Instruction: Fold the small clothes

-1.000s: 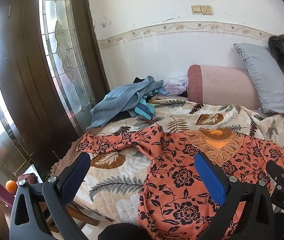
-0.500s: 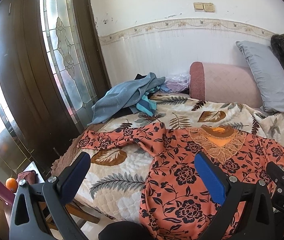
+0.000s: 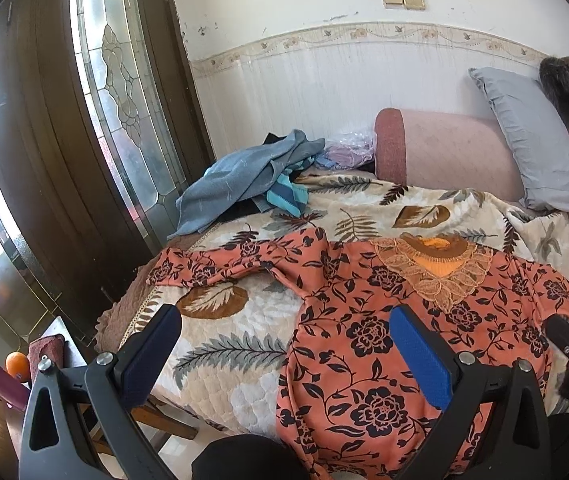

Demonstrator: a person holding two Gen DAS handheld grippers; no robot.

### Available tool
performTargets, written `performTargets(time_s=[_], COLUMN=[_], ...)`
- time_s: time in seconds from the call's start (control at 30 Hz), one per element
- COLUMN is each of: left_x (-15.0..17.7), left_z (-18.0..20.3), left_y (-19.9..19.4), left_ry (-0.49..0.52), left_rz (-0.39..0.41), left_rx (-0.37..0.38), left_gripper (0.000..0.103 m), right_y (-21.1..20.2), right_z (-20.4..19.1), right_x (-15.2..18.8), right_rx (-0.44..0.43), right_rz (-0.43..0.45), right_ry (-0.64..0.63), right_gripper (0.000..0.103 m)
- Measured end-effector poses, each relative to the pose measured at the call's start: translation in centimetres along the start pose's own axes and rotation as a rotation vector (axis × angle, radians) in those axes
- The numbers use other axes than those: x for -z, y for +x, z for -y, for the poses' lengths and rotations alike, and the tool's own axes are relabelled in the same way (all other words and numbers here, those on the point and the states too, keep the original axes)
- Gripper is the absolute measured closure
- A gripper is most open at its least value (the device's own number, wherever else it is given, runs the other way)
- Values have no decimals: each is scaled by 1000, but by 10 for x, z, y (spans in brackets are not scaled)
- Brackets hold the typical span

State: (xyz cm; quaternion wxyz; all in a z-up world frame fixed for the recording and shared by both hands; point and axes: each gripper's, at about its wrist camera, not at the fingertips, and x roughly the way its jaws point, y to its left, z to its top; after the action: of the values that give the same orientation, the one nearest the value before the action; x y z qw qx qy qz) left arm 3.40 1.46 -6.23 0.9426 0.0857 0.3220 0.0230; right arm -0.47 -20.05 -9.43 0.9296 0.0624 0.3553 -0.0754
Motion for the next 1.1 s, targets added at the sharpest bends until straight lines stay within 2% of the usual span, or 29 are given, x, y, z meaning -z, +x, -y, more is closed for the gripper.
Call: performTargets(time_s=[0.13,0.27,0.4,0.5,0.6,0.73,0.87,0.97,1.03,1.1], left_x=[19,34,39,42,49,64,70,68,66,64], left_z=[-4,-5,6,25,47,79,102,107,106,104], left_y=[28,52,58,59,66,77,69,63,63,65], left_ry=[-2,-15,7,46,76,89,164,195,198,200], left_rz=[-92,-172,-199,-219,-288,-428,-429,-409,-407,-408], left_rx=[-11,-15,25,80,163,283,286,272,268,263], left_gripper=[0,0,0,0,0,0,0,0,0,0], right_y=[13,27,25,17,11,23,53,72,85,93], right_z=[43,117,228,313,370,394,395,399,404,410], right_x=[14,34,63,104,150,185,198,204,205,206], right_rx=[14,13,-8,-59,-105,-266,-363,-357,-349,-264], right_rz=[-40,-84,-48,30,113,185,177,189,191,190], right_ry=[75,235,572,904,1171,1361,1462,1514,1543,1553], right_gripper=[0,0,0,1,1,7,17,20,27,34])
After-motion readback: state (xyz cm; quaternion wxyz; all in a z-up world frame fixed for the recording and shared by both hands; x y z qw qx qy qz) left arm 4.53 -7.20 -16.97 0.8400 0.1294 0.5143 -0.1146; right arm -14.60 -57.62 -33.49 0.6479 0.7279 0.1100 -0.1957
